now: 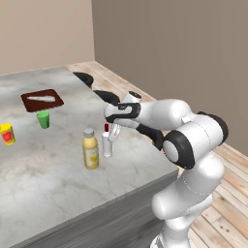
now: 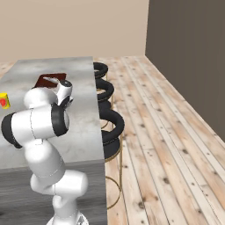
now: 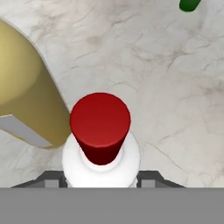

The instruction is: Place the drinks on the dining counter in a tight cluster.

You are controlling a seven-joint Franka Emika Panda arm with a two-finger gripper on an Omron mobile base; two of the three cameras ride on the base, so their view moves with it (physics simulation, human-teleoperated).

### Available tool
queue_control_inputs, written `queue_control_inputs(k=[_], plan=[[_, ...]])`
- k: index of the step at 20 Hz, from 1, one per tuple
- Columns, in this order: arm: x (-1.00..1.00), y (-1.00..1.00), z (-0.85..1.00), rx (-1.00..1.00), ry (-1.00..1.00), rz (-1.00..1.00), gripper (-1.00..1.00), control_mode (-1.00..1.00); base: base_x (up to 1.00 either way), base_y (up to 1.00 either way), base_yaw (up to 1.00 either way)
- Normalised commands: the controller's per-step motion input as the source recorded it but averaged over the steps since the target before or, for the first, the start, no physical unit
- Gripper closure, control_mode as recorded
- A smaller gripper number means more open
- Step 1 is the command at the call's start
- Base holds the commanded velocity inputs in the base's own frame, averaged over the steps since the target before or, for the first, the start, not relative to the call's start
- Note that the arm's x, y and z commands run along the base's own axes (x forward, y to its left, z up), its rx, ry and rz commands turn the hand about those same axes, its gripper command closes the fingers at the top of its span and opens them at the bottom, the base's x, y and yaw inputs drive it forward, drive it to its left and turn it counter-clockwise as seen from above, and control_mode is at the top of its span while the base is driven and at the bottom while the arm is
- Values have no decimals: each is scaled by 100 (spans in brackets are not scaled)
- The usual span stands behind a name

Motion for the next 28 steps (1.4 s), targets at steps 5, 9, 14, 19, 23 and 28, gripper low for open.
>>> queue_control_inputs(k=[5,9,14,19,23,28], plan=[[-8,0,0,0,0,0,100,-100,0,0,0],[-2,0,0,0,0,0,100,-100,0,0,0],[-2,0,0,0,0,0,100,-100,0,0,0],[-11,0,0,0,0,0,100,-100,0,0,0],[0,0,0,0,0,0,100,-100,0,0,0],[0,0,0,0,0,0,100,-100,0,0,0]])
